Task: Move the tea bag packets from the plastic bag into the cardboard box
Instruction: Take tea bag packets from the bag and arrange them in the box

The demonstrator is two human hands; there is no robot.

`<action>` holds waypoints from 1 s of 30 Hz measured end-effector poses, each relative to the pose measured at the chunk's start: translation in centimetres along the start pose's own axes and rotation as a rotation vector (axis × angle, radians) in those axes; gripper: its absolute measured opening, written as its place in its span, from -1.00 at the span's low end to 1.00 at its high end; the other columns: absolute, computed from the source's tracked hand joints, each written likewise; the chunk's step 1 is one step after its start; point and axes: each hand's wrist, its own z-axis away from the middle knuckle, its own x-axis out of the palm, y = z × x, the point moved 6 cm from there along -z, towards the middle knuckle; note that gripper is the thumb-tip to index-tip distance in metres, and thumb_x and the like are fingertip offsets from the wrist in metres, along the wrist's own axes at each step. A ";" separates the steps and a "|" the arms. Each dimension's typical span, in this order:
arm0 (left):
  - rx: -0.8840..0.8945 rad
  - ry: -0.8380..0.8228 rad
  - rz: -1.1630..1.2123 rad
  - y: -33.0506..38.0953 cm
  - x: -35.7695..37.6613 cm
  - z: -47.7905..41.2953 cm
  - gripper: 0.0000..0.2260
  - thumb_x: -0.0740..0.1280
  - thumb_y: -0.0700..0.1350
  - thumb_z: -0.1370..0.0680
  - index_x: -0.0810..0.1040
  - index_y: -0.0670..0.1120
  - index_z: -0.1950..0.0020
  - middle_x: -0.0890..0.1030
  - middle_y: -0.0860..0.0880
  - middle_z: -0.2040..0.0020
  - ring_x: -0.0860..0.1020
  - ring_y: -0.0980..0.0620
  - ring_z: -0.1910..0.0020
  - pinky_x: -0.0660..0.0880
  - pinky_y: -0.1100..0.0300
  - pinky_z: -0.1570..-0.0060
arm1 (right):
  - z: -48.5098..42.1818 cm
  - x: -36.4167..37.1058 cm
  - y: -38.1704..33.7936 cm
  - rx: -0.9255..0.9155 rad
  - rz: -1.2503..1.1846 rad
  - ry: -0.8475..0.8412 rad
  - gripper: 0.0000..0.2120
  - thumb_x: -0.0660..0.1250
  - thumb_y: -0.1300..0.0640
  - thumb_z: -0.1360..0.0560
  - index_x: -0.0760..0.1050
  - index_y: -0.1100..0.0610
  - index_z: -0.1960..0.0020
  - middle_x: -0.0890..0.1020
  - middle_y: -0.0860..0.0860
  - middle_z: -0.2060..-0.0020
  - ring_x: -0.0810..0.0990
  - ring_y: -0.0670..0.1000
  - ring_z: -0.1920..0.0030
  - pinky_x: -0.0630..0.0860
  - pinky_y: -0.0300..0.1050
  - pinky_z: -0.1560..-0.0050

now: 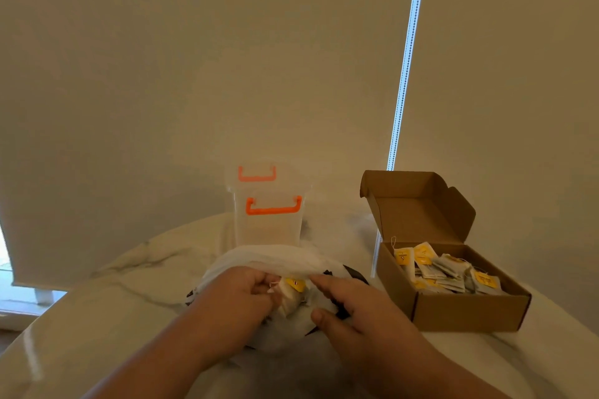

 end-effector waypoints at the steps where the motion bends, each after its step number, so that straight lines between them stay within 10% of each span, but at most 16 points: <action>1: -0.008 -0.036 0.025 0.1 0.3 0.1 -0.88 0.41 -0.13 -0.51 0.69 0.09 0.08 0.71 0.06 0.18 0.66 0.08 0.15 0.59 0.05 -0.05 | 0.0 0.0 0.3 0.021 -0.053 0.010 -0.53 0.31 -0.16 -0.52 0.30 -0.33 -0.41 0.46 -0.39 -0.17 0.42 -0.23 -0.27 0.42 -0.17 -0.31; 8: 0.038 -0.171 0.063 1.1 1.9 0.7 -0.89 0.48 -0.08 -0.47 0.65 0.10 0.04 0.72 0.04 0.08 0.67 0.03 0.04 0.59 0.00 -0.11 | 0.1 -0.3 0.4 0.092 -0.350 0.114 -0.77 0.49 0.09 -0.44 0.58 -0.14 -0.05 0.70 -0.18 0.13 0.66 -0.19 0.09 0.61 -0.12 -0.04; 14: 0.138 0.152 -0.201 1.8 -0.3 1.2 -0.78 0.31 -0.14 -0.51 0.53 0.21 0.02 0.60 0.22 0.08 0.53 0.32 0.18 0.43 0.42 0.19 | 1.4 -5.5 0.4 0.095 -0.564 0.306 -0.81 0.45 0.20 -0.47 0.55 -0.03 0.00 0.67 -0.09 0.21 0.64 -0.11 0.21 0.65 -0.13 0.15; 19: 0.182 0.138 -0.388 2.2 -0.2 1.1 -0.82 0.24 0.02 -0.60 0.39 0.28 -0.14 0.49 0.32 -0.10 0.48 0.31 0.01 0.43 0.36 -0.03 | 2.0 -12.9 5.8 0.209 -0.317 0.599 -0.87 0.43 0.16 -0.49 0.53 -0.05 0.07 0.64 -0.07 0.29 0.63 -0.05 0.25 0.49 -0.23 0.36; 27: 0.224 0.214 -0.395 2.4 -0.4 1.3 -0.82 0.21 -0.03 -0.62 0.33 0.29 -0.08 0.47 0.24 0.06 0.49 0.23 0.07 0.40 0.35 0.13 | -0.4 -11.8 12.6 0.474 0.265 0.334 -0.88 0.34 0.07 -0.54 0.59 -0.14 0.02 0.58 -0.14 0.11 0.51 -0.15 0.15 0.44 -0.27 0.21; 30: 0.249 0.245 -0.387 2.3 -0.4 1.1 -0.77 0.21 -0.05 -0.62 0.41 0.17 -0.26 0.47 0.26 -0.06 0.48 0.23 -0.02 0.41 0.35 0.01 | -0.4 -12.0 12.5 0.548 0.441 0.323 -0.88 0.30 -0.03 -0.52 0.55 -0.24 0.13 0.59 -0.17 0.07 0.52 -0.09 0.08 0.51 -0.01 -0.10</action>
